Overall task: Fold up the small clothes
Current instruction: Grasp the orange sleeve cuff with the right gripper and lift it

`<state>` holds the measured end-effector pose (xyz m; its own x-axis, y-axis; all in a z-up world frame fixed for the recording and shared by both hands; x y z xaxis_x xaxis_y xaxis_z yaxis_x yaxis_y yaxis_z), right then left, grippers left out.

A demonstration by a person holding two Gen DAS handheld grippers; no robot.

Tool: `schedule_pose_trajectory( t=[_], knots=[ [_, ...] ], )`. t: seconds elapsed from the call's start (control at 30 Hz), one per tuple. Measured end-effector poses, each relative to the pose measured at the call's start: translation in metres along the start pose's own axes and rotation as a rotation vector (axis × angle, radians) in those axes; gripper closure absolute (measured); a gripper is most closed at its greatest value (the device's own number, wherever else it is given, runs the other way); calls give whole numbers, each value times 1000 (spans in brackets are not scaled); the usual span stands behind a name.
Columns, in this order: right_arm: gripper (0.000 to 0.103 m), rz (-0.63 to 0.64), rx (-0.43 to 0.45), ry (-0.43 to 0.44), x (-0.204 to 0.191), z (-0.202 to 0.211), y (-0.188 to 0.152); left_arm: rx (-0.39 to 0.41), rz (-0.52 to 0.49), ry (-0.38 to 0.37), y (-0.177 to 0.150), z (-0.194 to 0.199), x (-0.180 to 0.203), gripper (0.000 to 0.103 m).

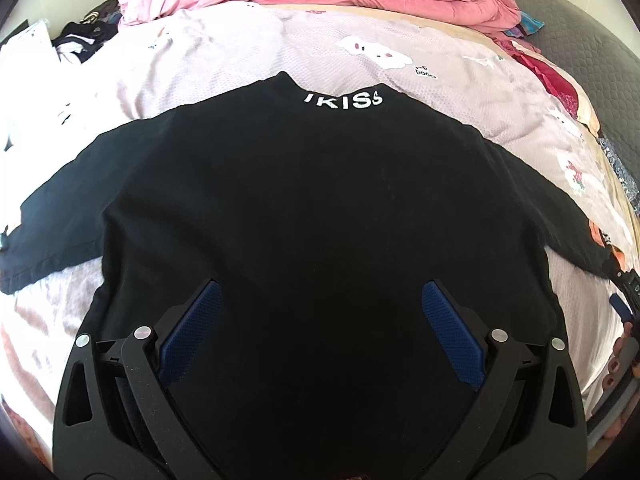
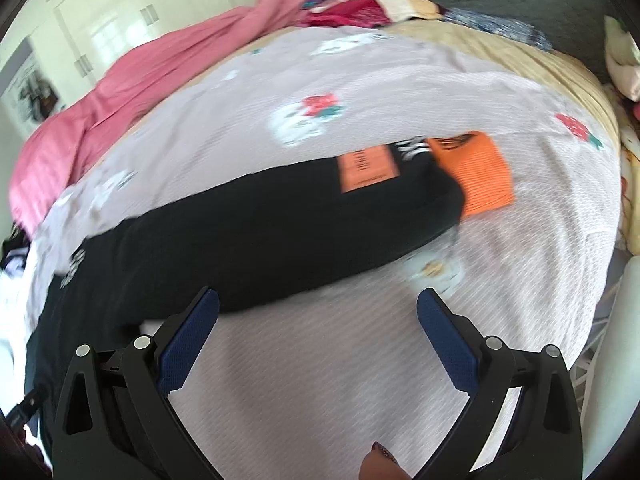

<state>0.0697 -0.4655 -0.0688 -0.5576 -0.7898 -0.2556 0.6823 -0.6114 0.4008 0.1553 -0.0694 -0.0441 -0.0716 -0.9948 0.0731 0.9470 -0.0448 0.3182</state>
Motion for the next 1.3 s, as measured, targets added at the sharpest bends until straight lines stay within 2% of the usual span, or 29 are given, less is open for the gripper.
schedule_pose_trajectory(
  t=[0.33, 0.5, 0.57, 0.63, 0.67, 0.73, 0.8, 0.9, 1.07, 1.3],
  knots=[
    [4, -200, 17, 52, 47, -26, 41, -8, 32, 0, 27, -12, -1, 8],
    [5, -289, 65, 86, 62, -31, 61, -8, 42, 7, 42, -19, -3, 8],
    [14, -310, 84, 95, 66, -33, 68, -7, 49, 7, 46, -23, -5, 8],
    [36, -331, 92, 91, 69, -36, 73, -10, 58, 7, 49, -26, -8, 9],
    [41, -341, 93, 95, 71, -37, 75, -13, 65, 7, 50, -29, -10, 9],
    [65, -348, 100, 105, 72, -39, 78, -18, 71, 5, 51, -32, -13, 8],
    [77, -329, 105, 130, 68, -39, 79, -24, 80, -1, 51, -36, -18, 8],
    [83, -266, 138, 154, 54, -32, 81, -24, 94, 4, 53, -38, -26, 8],
    [84, -155, 178, 214, 20, -10, 84, -17, 123, -10, 54, -36, -40, 8],
    [84, 6, 192, 316, -51, 19, 86, 13, 158, -33, 54, -22, -59, 8]
  ],
)
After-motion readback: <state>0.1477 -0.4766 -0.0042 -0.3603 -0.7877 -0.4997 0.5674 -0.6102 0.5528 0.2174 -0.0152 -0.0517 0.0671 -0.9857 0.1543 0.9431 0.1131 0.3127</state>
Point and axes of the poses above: each gripper's, at about its wrist camera, not at the fingertips, and z roughly against the way its jaws point, x to its right, y to its top, the point moved 5 cm from there along -z, roughly the way its jaws point, and after that the axes turned 11 degrees about -x, right-handed, at the moved point
